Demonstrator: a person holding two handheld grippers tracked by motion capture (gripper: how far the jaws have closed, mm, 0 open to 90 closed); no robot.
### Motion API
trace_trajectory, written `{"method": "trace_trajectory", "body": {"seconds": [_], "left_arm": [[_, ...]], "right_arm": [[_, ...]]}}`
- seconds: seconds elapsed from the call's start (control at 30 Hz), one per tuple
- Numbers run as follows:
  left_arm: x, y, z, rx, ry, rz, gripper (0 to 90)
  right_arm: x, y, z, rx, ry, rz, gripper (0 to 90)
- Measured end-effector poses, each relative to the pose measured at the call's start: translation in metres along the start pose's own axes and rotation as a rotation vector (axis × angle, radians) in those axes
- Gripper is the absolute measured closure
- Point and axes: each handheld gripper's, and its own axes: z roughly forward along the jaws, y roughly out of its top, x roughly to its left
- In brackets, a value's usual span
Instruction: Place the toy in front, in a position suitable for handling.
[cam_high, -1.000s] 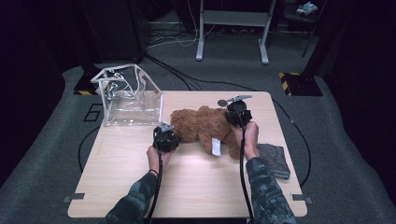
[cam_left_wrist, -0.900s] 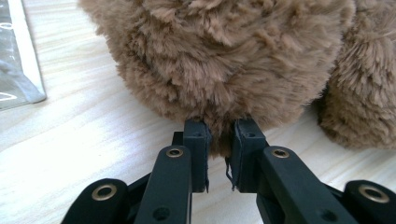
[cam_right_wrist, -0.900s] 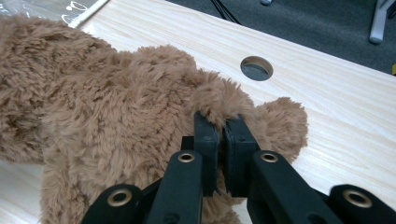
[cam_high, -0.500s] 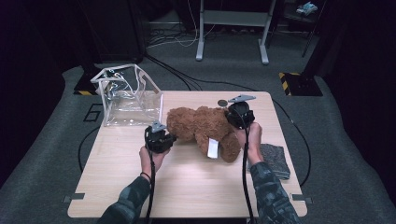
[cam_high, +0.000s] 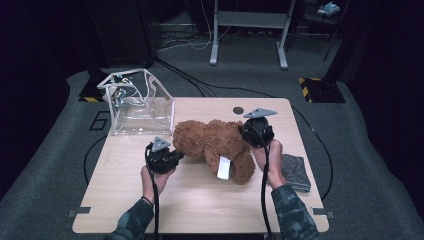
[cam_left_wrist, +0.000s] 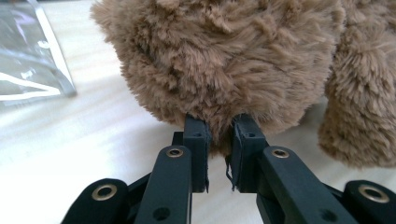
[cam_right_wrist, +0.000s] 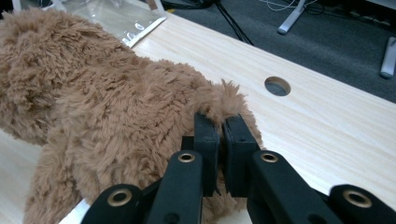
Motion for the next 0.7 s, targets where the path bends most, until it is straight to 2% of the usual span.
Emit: {"method": "trace_trajectory", "body": {"seconds": [0.07,0.2,0.4,0.53,0.63,0.7], "left_arm": [[-0.002,-0.008,0.001,0.014,0.007,0.009,79.3],[-0.002,-0.018,0.005,0.037,0.009,-0.004,79.1],[0.0,-0.024,0.013,0.077,0.029,0.003,77.9],[-0.001,-0.028,0.013,0.078,0.031,0.013,76.4],[-0.002,-0.028,0.013,0.084,0.033,0.018,73.8],[-0.002,-0.028,0.014,0.087,0.034,0.018,68.9]], "right_arm": [[0.001,-0.005,0.002,0.009,0.01,0.002,86.1],[0.005,-0.017,0.009,0.04,0.015,0.028,86.0],[0.004,-0.03,0.022,0.088,0.023,0.04,85.8],[0.003,-0.039,0.03,0.114,0.017,0.045,85.7],[0.001,-0.042,0.034,0.125,0.023,0.068,85.3],[0.001,-0.043,0.035,0.129,0.027,0.07,84.6]]}}
